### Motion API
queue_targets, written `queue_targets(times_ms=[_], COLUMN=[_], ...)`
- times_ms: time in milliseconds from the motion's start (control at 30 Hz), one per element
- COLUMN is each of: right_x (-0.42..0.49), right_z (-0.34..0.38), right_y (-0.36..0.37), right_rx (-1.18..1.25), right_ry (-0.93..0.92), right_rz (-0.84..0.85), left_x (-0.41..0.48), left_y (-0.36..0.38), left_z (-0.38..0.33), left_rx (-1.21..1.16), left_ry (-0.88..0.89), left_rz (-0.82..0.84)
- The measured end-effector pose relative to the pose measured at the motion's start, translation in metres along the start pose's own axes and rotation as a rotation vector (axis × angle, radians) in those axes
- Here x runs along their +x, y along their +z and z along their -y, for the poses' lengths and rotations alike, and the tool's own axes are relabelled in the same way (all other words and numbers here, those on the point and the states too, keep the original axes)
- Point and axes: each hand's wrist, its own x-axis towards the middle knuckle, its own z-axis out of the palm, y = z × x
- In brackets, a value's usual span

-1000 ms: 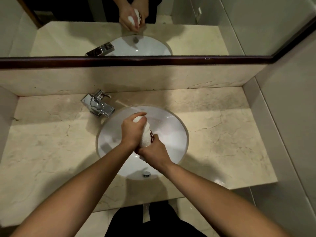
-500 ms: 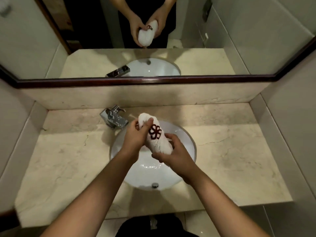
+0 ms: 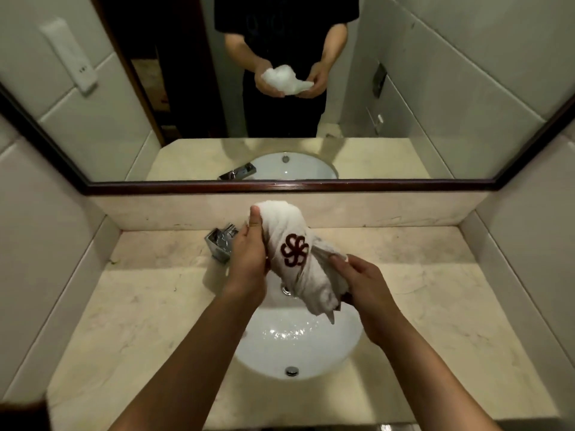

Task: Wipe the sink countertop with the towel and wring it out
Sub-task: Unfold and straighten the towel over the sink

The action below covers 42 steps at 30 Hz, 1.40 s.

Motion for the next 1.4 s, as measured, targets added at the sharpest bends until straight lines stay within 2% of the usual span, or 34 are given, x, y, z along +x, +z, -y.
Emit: queue_targets(times_ms=[67,133,233,333,433,500,567,667,733,900,1033,1100,1167,1300,1400], right_x=[-0.004,-0.011,-0.019,-0.015,-0.007,-0.004,-0.003,-0.004,-0.006,0.0,0.005,0.007,0.007,0.005,0.002], right_z=[0.011,0.02,0.034,0.048,0.059,0.063,0.068,0.082,0.095,0.11,0.121,0.129,0.138,0.156,0.17], right_y=[0.003,0.006,0.011,0.009,-0.006,-0.015,-0.019,-0.023,-0.027,-0.041,-0.055,-0.062,-0.065,-0.058,-0.043], right_rx=[-0.014,-0.039,-0.043,-0.047,0.062,0.07,0.055,0.083,0.102,0.071,0.039,0.0,-0.079,-0.154,-0.151], right_ry=[-0.137,-0.245,-0.327,-0.341,-0.238,-0.243,-0.308,-0.422,-0.488,-0.556,-0.618,-0.641,-0.639,-0.643,-0.705], right_rz=[-0.053,-0.081,-0.004,-0.017,-0.076,-0.06,-0.091,-0.173,-0.21,-0.28,-0.326,-0.303,-0.224,-0.089,0.014], left_x=[-0.005,-0.007,-0.011,-0.01,-0.011,-0.015,-0.02,-0.02,-0.021,-0.028,-0.025,-0.023,-0.021,-0.016,-0.019], left_y=[-0.003,-0.003,0.005,0.002,-0.008,-0.011,-0.011,-0.015,-0.016,-0.016,-0.022,-0.024,-0.028,-0.04,-0.038], left_z=[-0.011,-0.015,-0.014,-0.005,-0.006,-0.009,-0.014,-0.022,-0.028,-0.044,-0.065,-0.071,-0.075,-0.078,-0.068], left_rx=[-0.091,-0.05,0.128,0.076,-0.041,-0.023,0.102,0.421,0.555,0.537,0.893,0.946,0.895,0.729,0.704], left_ry=[-0.05,-0.077,-0.062,-0.031,-0.002,0.027,0.114,0.315,0.369,0.323,0.322,0.348,0.351,0.17,0.172], left_rz=[0.127,0.219,0.121,0.072,0.109,0.122,0.133,0.101,0.102,0.273,0.374,0.433,0.461,0.529,0.522])
